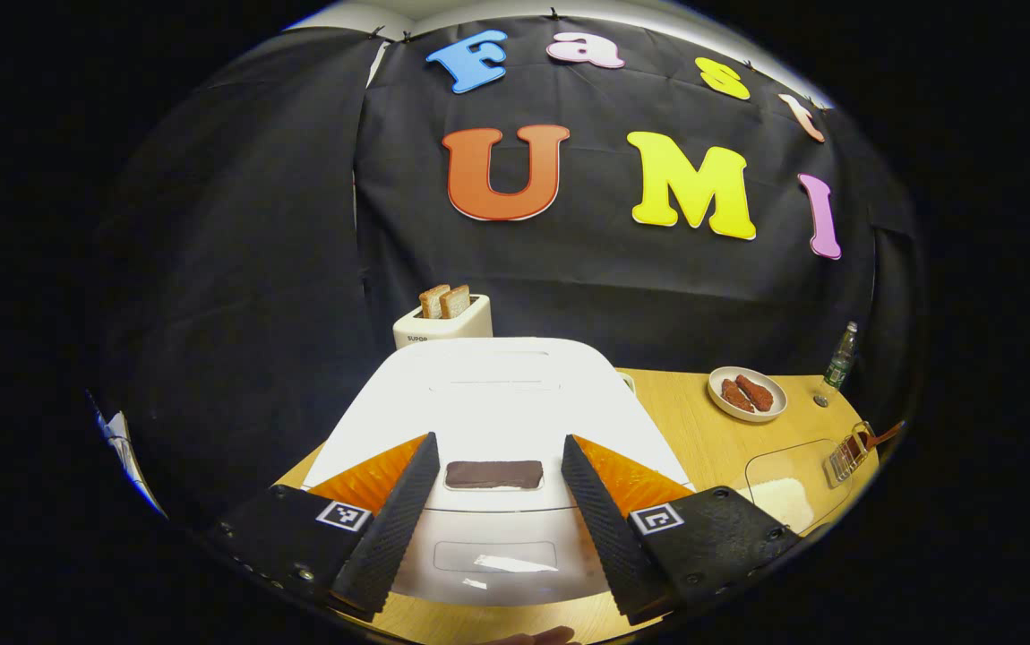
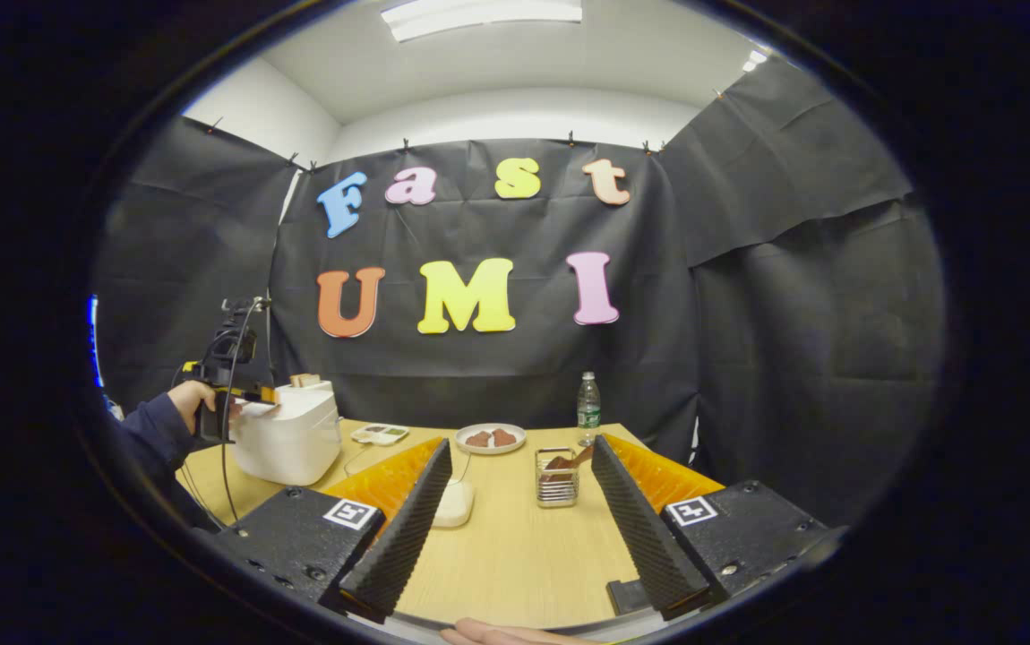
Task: Close the left gripper, press the button to open the rice cooker; take a wooden spoon from the chopstick holder with the right hand, scoop a spoonful of rice and pour it into the rice cooker, then put the wooden spoon back into the chopstick holder.
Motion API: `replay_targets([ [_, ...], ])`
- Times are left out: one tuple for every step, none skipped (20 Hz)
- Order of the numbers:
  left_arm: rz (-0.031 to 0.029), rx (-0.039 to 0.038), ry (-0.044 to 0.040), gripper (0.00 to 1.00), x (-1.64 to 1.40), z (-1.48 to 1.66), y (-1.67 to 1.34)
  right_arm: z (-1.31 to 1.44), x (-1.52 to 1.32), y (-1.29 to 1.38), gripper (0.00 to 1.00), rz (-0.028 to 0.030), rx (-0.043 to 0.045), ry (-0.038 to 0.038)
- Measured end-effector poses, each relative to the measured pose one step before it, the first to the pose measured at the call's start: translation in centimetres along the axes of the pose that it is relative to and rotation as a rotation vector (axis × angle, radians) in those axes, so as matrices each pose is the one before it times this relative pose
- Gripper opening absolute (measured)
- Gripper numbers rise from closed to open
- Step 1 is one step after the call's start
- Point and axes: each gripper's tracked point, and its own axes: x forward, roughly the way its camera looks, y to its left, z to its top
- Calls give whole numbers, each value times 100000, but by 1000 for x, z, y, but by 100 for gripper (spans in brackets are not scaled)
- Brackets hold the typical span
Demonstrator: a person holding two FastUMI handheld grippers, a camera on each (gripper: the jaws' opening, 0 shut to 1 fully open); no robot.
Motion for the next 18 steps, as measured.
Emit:
replay_targets([
  [-1434,359,-17,90,-290,110,-429,57,208,-123,97,-468,-184,-118],
  [-1240,317,-256,92,-528,214,-411,-131,257,-192,97,-648,-305,315],
  [-628,-557,308,94,-516,302,-297,-34,236,-90,97,-477,51,502],
  [-1642,-457,-428,94,-382,401,-336,-38,113,85,100,231,562,297],
  [-1044,104,-1010,95,-695,620,-444,8,170,209,100,365,462,447],
  [-489,569,-2303,95,-899,828,-130,-78,148,80,100,200,101,382],
  [-814,671,-2589,95,-1128,914,-338,85,139,-15,97,-149,-162,95],
  [-620,80,-2539,95,-1166,1005,-396,84,176,-24,100,-321,-511,-52],
  [-998,-399,-2034,95,-1290,927,-472,246,176,-35,100,-539,-398,-381],
  [-1411,-734,-1274,95,-1437,711,-630,131,204,-31,100,-479,-329,-110],
  [-1454,-251,-2001,95,-1472,898,-852,291,192,135,100,-298,-185,-97],
  [-893,161,-2661,95,-1522,1100,-511,280,184,169,98,-7,-106,-7],
  [-827,120,-2918,95,-1532,1107,-488,317,123,177,100,176,-120,-120],
  [-1331,90,-2849,95,-1643,921,-704,378,111,137,100,-46,184,-317],
  [-1626,-345,-2802,95,-1542,854,-843,366,164,98,98,-66,205,-311],
  [-2534,-267,-2033,95,-1795,471,-1001,274,-72,135,98,233,87,-316],
  [-2371,85,-1223,94,-1373,160,-880,324,-17,150,98,200,266,-244],
  [-1250,162,-814,94,-1262,132,-576,320,33,147,98,53,241,-138],
])
